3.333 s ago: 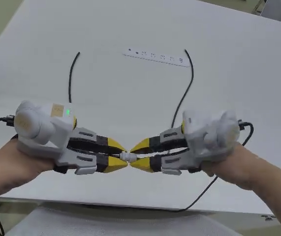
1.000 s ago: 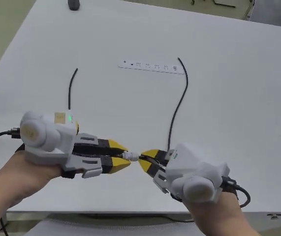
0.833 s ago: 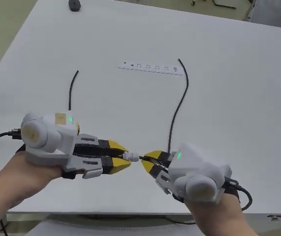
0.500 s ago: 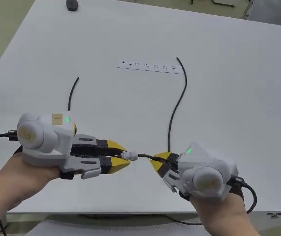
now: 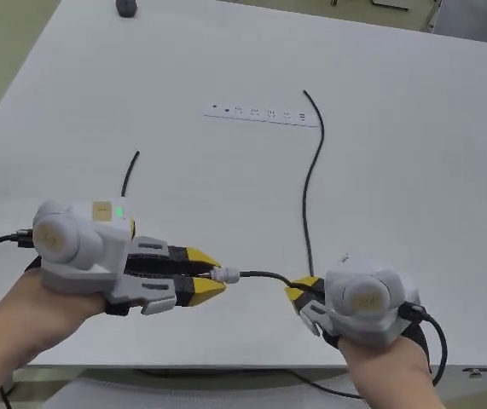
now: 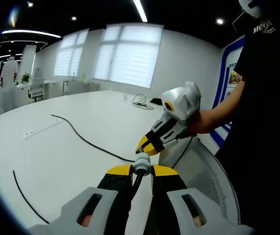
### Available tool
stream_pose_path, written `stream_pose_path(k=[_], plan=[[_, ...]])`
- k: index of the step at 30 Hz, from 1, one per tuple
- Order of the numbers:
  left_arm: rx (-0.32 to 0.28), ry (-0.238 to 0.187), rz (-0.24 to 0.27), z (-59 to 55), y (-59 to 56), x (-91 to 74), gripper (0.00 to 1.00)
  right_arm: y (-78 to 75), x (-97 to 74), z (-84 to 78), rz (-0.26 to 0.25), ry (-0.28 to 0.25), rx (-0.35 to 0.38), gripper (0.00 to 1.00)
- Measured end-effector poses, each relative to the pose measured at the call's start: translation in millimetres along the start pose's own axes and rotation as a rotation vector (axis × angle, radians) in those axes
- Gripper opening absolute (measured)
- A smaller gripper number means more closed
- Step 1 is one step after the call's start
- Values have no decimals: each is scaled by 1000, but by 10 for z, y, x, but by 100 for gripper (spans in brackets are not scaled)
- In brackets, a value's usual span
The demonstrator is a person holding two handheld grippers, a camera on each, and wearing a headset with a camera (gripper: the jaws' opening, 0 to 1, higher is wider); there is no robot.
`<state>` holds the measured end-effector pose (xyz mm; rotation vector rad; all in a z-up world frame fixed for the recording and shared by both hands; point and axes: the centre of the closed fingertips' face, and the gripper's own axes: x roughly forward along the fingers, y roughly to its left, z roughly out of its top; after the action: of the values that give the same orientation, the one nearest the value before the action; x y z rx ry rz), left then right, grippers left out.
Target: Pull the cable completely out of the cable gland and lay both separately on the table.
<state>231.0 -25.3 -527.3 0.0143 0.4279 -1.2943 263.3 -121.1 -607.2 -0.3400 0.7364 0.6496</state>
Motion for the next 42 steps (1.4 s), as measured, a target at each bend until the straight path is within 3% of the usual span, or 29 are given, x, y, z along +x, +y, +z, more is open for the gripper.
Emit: stream_pose_path(k=[5, 7, 9, 11, 14, 18, 21, 23, 25, 26, 28, 33, 42], plan=[[-10, -7, -3, 1, -22, 19, 15, 15, -5, -14, 5, -9, 43, 0], [-11, -8, -2, 4, -14, 15, 15, 60, -12, -35, 35, -7, 77, 1], [-12, -7, 0, 4, 2, 7, 15, 43, -61, 2, 31, -31, 77, 2], [-10, -9, 4, 15, 17, 0, 15, 113, -135, 57, 74, -44, 105, 7], [-18, -17, 11, 41, 39, -8, 15, 156, -264, 169, 84, -91, 101, 20], [-13, -10, 9, 64, 24, -6, 15, 285, -392, 375, 73, -123, -48, 20], [-2, 0, 3, 75, 10, 2, 15, 450, -380, 595, 72, -141, -248, 19], [-1, 1, 1, 82, 4, 4, 15, 582, -353, 698, 90, -154, -302, 20], [0, 0, 6, 86, 9, 0, 15, 688, -321, 753, 113, -164, -360, 19], [-3, 0, 5, 84, 3, -3, 15, 703, -298, 751, 99, -146, -432, 17], [-3, 2, 2, 79, -10, -7, 15, 720, -263, 745, 90, -126, -495, 12], [-6, 6, 1, 55, -16, -4, 15, 734, -258, 812, 94, -141, -526, 3], [-3, 13, 5, 37, -23, 27, 15, 717, -244, 751, 105, -146, -482, 1]])
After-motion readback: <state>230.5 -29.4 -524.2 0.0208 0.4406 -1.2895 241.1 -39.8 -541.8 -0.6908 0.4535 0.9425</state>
